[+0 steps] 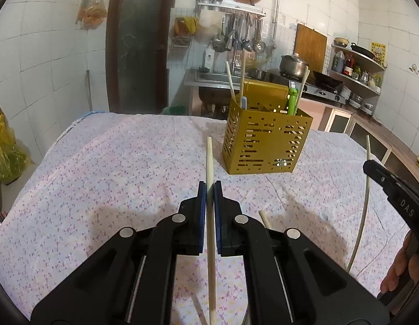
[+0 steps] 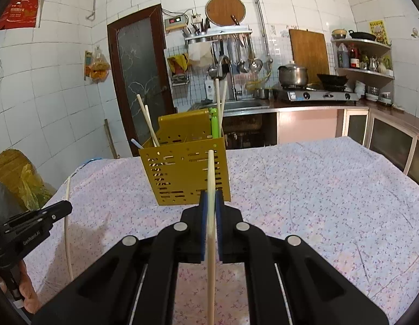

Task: Organize utensils
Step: 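Carry both chopsticks to the yellow holder and release them inside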

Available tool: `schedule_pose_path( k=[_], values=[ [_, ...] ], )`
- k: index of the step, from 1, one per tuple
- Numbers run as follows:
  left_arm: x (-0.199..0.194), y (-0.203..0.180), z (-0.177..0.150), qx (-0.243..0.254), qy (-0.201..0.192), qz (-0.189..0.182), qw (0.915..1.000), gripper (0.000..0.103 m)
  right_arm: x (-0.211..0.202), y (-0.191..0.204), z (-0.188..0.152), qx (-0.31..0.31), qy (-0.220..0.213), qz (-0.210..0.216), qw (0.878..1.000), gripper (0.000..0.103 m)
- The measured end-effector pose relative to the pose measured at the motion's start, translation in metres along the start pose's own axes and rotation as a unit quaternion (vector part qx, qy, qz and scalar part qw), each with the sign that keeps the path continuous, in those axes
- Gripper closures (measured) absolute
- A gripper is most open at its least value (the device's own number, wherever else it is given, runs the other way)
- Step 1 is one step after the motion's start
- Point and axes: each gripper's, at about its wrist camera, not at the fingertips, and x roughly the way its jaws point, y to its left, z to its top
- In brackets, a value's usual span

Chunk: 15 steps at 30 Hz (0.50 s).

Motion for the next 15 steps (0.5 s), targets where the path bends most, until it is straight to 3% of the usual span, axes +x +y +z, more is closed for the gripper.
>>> schedule_pose_path(
  k=[7, 15],
  values=[
    [-0.015, -0.004, 0.003, 0.007, -0.026, -0.003, 0.9996, 0.099, -0.018, -0.005, 0.004, 0.003, -0.036, 0.004, 0.999, 0.097],
    [-0.035, -0.023, 0.056, 0.014, -0.080, -0.029, 0.9963, 0.099, -0.023, 0.000, 0.053, -0.004, -0.085, 0.016, 0.996, 0.097]
  ],
)
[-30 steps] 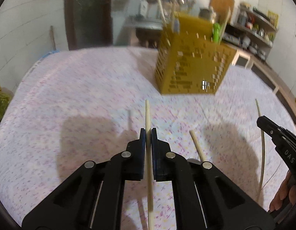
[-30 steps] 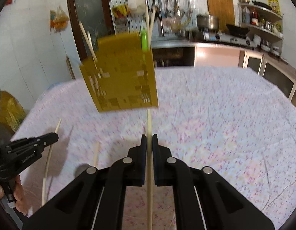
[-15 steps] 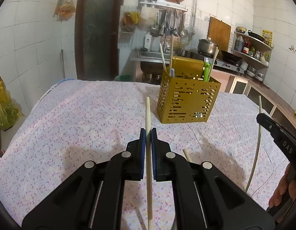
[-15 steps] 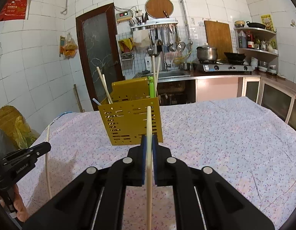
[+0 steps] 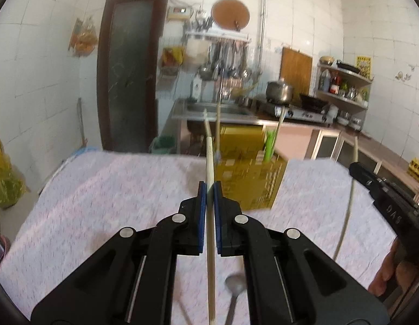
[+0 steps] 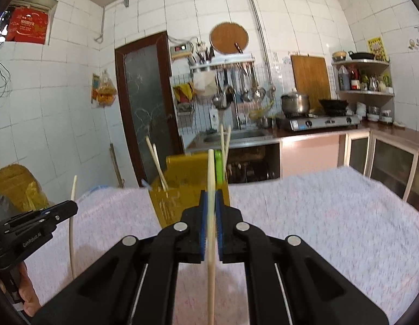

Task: Organize utensils
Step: 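Carry both chopsticks to the yellow holder and release them inside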

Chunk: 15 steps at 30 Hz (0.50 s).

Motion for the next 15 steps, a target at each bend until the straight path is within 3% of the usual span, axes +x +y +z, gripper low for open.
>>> schedule_pose_path(
  k=[10, 15],
  values=[
    [0.026, -0.027, 0.122, -0.020, -0.121, -0.013, 0.9923, 0.099, 0.053, 0.004, 0.101, -0.001, -0.097, -0.005, 0.995, 0.097],
    [0.060, -0.035, 0.143, -0.026, -0.162, -0.010, 0.9864, 0.099, 0.084, 0.004, 0.123, -0.002, -0.135, -0.004, 0.991, 0.097]
  ],
)
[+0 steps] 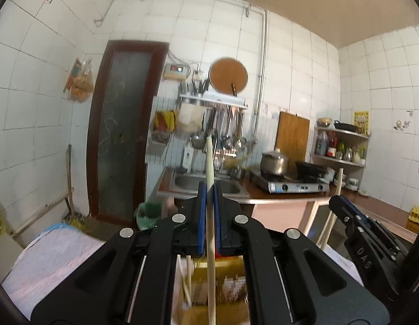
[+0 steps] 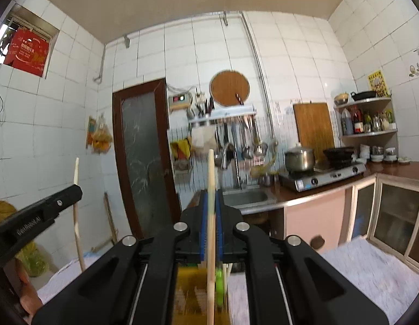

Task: Organize utensils
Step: 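Carry both chopsticks to the yellow holder and release them inside, then bring both open tools back to the remaining utensils on the cloth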

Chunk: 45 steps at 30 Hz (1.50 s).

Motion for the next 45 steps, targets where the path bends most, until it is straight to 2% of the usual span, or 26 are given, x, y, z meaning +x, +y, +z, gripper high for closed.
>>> schedule_pose_path(
  k=[7, 11, 15, 19, 25, 26, 27, 28, 29, 30, 31, 33, 36, 40, 43, 45],
  values=[
    [0.069, -0.006, -0.030, 0.011, -0.021, 0.017, 0.9996, 0.099, 0.042, -0.002, -0.015, -0.014, -0.027, 0.011, 0.999, 0.097],
    [0.095, -0.003, -0.058, 0.010, -0.014, 0.025, 0.9995, 0.099, 0.065, -0.010, -0.038, -0.012, -0.004, 0.020, 1.000, 0.097],
    [0.107, 0.002, -0.072, 0.007, -0.003, 0.028, 0.9996, 0.099, 0.075, -0.016, -0.065, -0.006, 0.022, 0.022, 0.999, 0.097],
    [0.111, -0.001, -0.081, 0.026, 0.007, 0.036, 0.9990, 0.099, 0.078, -0.019, -0.083, -0.008, 0.049, 0.020, 0.999, 0.097],
    [0.097, 0.013, -0.070, 0.008, 0.050, 0.025, 0.9984, 0.099, 0.067, -0.016, -0.091, -0.037, 0.090, 0.008, 0.995, 0.096],
    [0.090, 0.015, -0.067, 0.010, 0.051, 0.025, 0.9983, 0.096, 0.063, -0.015, -0.089, -0.038, 0.094, 0.003, 0.995, 0.088],
    [0.083, 0.016, -0.062, 0.012, 0.052, 0.024, 0.9983, 0.081, 0.059, -0.016, -0.086, -0.038, 0.096, 0.000, 0.995, 0.059],
    [0.074, 0.018, -0.057, 0.016, 0.052, 0.026, 0.9982, 0.067, 0.050, -0.017, -0.081, -0.033, 0.094, -0.002, 0.995, 0.041],
    [0.061, 0.021, -0.052, 0.022, 0.049, 0.031, 0.9981, 0.048, 0.043, -0.017, -0.078, -0.031, 0.089, -0.005, 0.996, 0.028],
    [0.049, 0.023, -0.048, 0.026, 0.042, 0.033, 0.9983, 0.037, 0.035, -0.017, -0.074, -0.031, 0.085, -0.009, 0.996, 0.028],
    [0.037, 0.025, -0.045, 0.030, 0.034, 0.036, 0.9983, 0.034, 0.025, -0.017, -0.069, -0.034, 0.086, -0.016, 0.996, 0.028],
    [0.008, 0.033, -0.038, 0.043, 0.032, 0.045, 0.9976, 0.019, 0.010, -0.017, -0.063, -0.032, 0.089, -0.021, 0.995, 0.026],
    [-0.025, 0.049, -0.039, 0.038, 0.037, 0.053, 0.9972, 0.007, -0.014, -0.015, -0.059, -0.025, 0.103, -0.029, 0.994, 0.018],
    [-0.056, 0.068, -0.058, 0.046, 0.072, 0.060, 0.9945, 0.006, -0.050, -0.009, -0.066, -0.018, 0.133, -0.041, 0.990, 0.013],
    [-0.072, 0.084, -0.083, 0.046, 0.106, 0.070, 0.9909, 0.005, -0.068, -0.004, -0.079, -0.017, 0.152, -0.040, 0.987, 0.012],
    [-0.077, 0.098, -0.108, 0.040, 0.141, 0.076, 0.9862, 0.005, -0.082, 0.002, -0.094, -0.025, 0.168, -0.043, 0.985, 0.011]
  ],
)
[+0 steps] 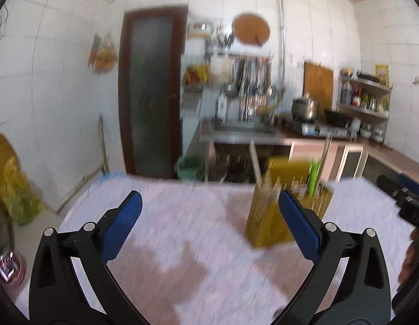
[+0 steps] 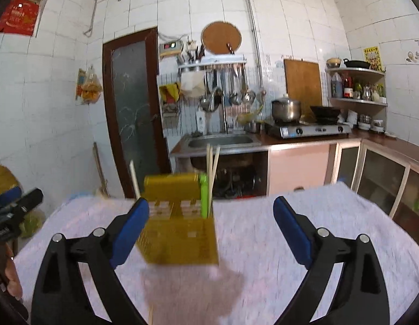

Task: Organize utensils
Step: 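Bring both open tools back to the remaining utensils on the cloth, then grasp a wooden chopstick with the right tool while the left tool grasps the grey metal spoon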

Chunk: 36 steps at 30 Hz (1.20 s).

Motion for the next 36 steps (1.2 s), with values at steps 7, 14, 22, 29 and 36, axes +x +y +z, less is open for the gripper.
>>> schedule_pose_path(
  k=[7, 14, 22, 29, 36],
  values=[
    [0.018, 0.021, -0.065, -0.004, 0.090, 0.007, 0.9959, 0.006, -0.007, 0.019, -0.057, -0.023, 0.064, -0.010, 0.998, 0.011],
    [0.046, 0.021, -0.115, 0.018, 0.184, 0.006, 0.9827, 0.006, 0.006, 0.022, -0.098, -0.013, 0.139, -0.016, 0.990, 0.011],
    [0.065, 0.015, -0.135, 0.026, 0.230, -0.015, 0.9728, 0.006, 0.014, 0.030, -0.134, -0.008, 0.205, -0.019, 0.979, 0.011],
    [0.073, 0.016, -0.134, 0.009, 0.251, -0.014, 0.9678, 0.006, 0.047, 0.064, -0.131, -0.062, 0.226, 0.001, 0.972, 0.020],
    [0.074, 0.019, -0.137, 0.007, 0.259, -0.007, 0.9658, 0.006, 0.088, 0.083, -0.136, -0.080, 0.277, 0.020, 0.957, 0.057]
  ],
)
